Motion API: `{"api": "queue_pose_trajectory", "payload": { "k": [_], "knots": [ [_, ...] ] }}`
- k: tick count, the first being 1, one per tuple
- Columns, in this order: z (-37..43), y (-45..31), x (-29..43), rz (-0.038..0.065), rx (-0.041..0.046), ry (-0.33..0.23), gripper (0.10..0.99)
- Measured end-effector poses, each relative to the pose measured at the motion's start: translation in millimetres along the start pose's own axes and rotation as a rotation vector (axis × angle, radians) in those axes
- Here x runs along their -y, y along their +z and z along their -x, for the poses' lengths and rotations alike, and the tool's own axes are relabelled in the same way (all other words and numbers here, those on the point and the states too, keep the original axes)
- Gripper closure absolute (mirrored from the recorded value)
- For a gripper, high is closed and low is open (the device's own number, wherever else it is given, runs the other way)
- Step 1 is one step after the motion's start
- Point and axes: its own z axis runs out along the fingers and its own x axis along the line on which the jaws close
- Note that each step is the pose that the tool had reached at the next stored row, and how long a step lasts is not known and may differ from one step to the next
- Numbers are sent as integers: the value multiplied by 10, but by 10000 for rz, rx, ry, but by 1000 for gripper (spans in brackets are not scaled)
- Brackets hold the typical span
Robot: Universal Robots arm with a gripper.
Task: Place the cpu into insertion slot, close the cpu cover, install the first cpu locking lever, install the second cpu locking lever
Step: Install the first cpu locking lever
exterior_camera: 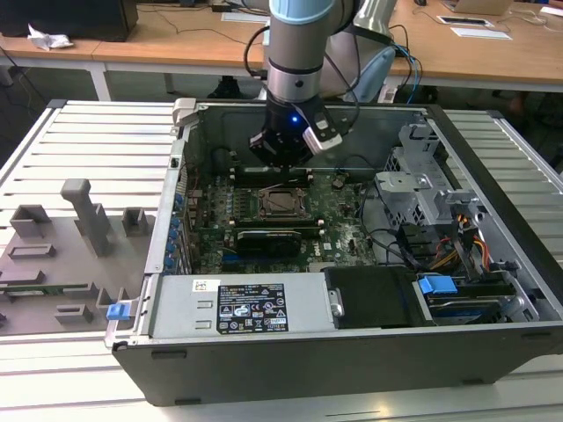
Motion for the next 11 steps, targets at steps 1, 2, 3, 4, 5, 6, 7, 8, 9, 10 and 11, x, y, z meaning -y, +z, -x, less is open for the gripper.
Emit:
{"api": "queue_pose_trajectory", "payload": {
  "k": [1,2,3,4,5,6,7,8,9,10,11],
  "knots": [
    [6,5,0,0,0,0,980],
    [14,12,-2,-1,-1,1,980],
    [31,30,-4,-3,-1,1,980],
    [52,45,-7,-5,-1,2,980],
    [65,55,-8,-5,-1,1,980],
    [75,66,-9,-4,-1,1,980],
    [79,73,-9,-5,-1,1,980],
    [82,79,-9,-8,-1,1,980],
    [84,92,-9,-13,-1,3,980],
    [87,101,-9,-19,-2,1,980],
    [88,107,-9,-21,-2,1,980]
  ]
}}
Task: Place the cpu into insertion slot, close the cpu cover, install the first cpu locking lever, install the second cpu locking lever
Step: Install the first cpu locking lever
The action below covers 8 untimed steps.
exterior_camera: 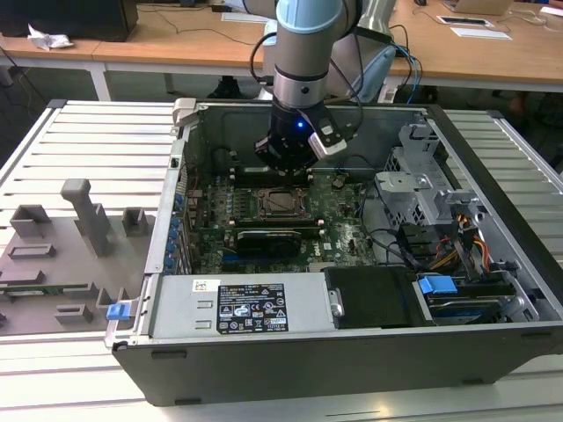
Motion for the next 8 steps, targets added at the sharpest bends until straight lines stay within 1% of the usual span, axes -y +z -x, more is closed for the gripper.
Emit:
{"api": "queue_pose_trajectory", "payload": {
  "k": [4,5,8],
  "knots": [
    [2,5,0,-12,0,0,980],
    [3,6,-1,-45,0,-1,980],
    [3,7,-3,-238,-15,-1,980]
  ]
}}
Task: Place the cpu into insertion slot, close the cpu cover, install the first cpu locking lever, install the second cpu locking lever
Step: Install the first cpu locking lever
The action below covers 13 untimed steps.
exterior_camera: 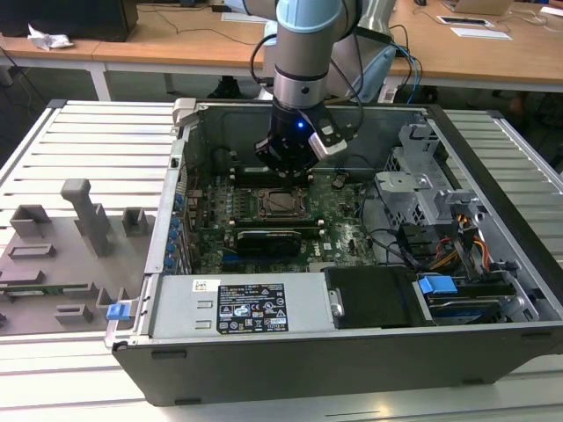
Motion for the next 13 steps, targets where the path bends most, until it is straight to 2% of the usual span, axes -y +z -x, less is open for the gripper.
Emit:
{"api": "queue_pose_trajectory", "payload": {
  "k": [7,13],
  "knots": [
    [3,22,-18,-199,-15,0,980],
    [4,23,-19,-207,-12,-1,980]
  ]
}}
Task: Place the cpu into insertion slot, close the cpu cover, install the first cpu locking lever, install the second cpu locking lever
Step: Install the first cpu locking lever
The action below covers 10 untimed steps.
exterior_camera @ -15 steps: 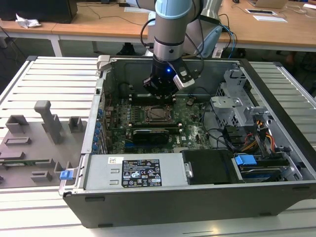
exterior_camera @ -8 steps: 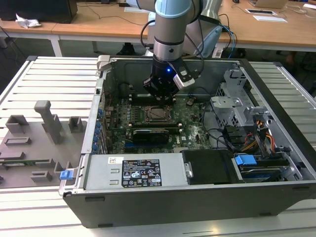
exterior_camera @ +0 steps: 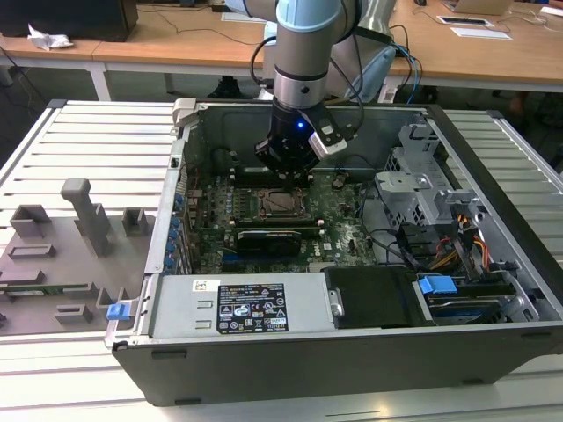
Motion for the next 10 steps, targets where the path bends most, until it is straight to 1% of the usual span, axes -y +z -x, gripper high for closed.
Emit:
{"api": "queue_pose_trajectory", "payload": {
  "k": [2,4,10],
  "knots": [
    [1,2,0,-20,-1,1,980],
    [5,14,-1,-64,-4,0,980],
    [15,29,-7,-81,-8,1,980]
  ]
}}
